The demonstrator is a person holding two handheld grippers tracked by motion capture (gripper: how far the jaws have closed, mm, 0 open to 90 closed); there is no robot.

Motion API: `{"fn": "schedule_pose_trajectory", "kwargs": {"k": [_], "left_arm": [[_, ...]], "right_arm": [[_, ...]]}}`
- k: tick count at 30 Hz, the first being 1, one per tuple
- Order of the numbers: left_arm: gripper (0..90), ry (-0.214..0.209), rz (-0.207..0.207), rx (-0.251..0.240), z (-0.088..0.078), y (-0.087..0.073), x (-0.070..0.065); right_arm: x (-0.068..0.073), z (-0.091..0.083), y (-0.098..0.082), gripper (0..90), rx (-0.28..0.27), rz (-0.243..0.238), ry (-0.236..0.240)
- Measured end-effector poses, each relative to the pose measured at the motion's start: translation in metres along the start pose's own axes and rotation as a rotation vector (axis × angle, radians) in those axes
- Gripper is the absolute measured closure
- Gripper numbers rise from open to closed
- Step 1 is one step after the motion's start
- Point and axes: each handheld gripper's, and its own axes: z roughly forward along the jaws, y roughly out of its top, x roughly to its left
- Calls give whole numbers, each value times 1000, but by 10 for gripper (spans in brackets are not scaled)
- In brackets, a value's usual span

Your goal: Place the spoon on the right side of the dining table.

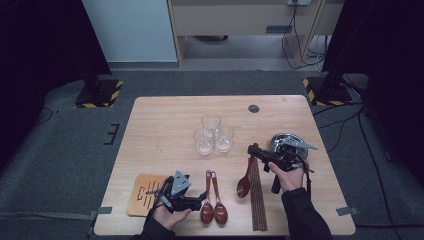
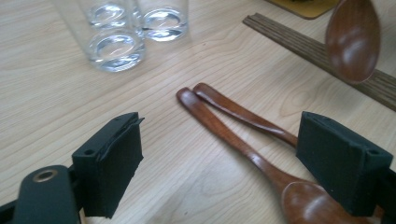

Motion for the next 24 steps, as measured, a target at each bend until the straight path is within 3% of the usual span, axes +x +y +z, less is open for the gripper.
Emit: {"fn": "schedule_pose_trajectory", "kwargs": {"k": [9, 24], "left_arm": [[140, 28, -22, 31, -2, -10, 14], [156, 35, -13, 106, 14, -20, 21]], "right_arm": [[-1, -5, 9, 848, -36, -14, -21], [-1, -10, 21, 848, -96, -44, -66]]}}
